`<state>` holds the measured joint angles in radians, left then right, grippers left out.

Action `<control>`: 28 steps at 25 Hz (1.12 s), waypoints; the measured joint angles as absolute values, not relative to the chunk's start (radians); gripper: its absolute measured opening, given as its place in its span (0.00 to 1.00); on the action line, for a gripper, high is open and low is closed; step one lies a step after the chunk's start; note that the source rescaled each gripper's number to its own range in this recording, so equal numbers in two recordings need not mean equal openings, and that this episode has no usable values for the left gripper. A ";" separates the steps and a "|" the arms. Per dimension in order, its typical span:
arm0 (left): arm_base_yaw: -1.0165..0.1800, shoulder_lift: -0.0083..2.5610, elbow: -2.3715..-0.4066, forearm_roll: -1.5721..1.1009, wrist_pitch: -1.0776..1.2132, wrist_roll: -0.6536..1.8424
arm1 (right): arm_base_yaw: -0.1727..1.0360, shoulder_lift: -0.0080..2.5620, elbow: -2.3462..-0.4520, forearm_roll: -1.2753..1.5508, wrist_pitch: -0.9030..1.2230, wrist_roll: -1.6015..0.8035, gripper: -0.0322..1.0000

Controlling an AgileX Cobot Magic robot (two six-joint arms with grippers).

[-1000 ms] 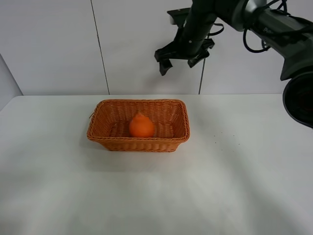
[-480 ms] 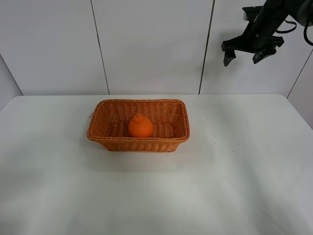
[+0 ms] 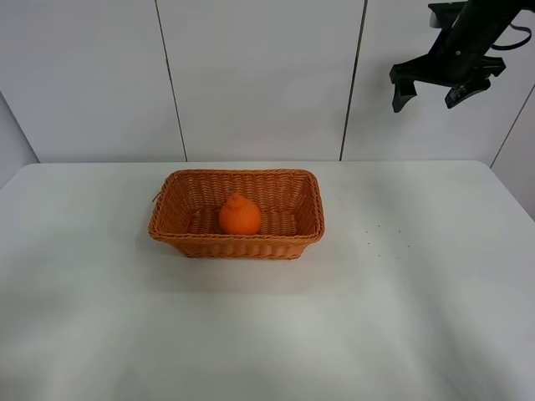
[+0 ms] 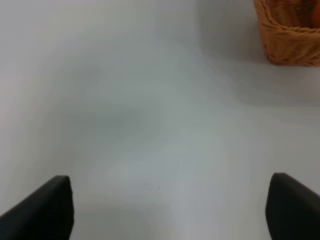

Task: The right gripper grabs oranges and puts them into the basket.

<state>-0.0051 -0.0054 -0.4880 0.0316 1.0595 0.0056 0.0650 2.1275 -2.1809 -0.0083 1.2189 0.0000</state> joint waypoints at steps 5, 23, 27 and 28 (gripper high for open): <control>-0.005 -0.005 -0.488 0.032 1.060 0.006 | 0.065 1.903 -1.944 0.000 1.218 0.000 0.95; -0.005 -0.005 -0.488 0.032 1.060 0.006 | 0.065 0.720 -0.721 0.009 1.086 -0.007 0.94; -0.005 -0.005 -0.488 0.032 1.060 0.006 | 0.065 0.465 -0.573 0.010 1.063 -0.011 0.94; -0.005 -0.005 -0.488 0.032 1.060 0.006 | 0.065 0.408 -0.546 0.010 1.063 -0.012 0.94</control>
<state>-0.0051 -0.0054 -0.4880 0.0316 1.0595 0.0056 0.0650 0.4075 -0.5463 0.0104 1.0633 -0.0117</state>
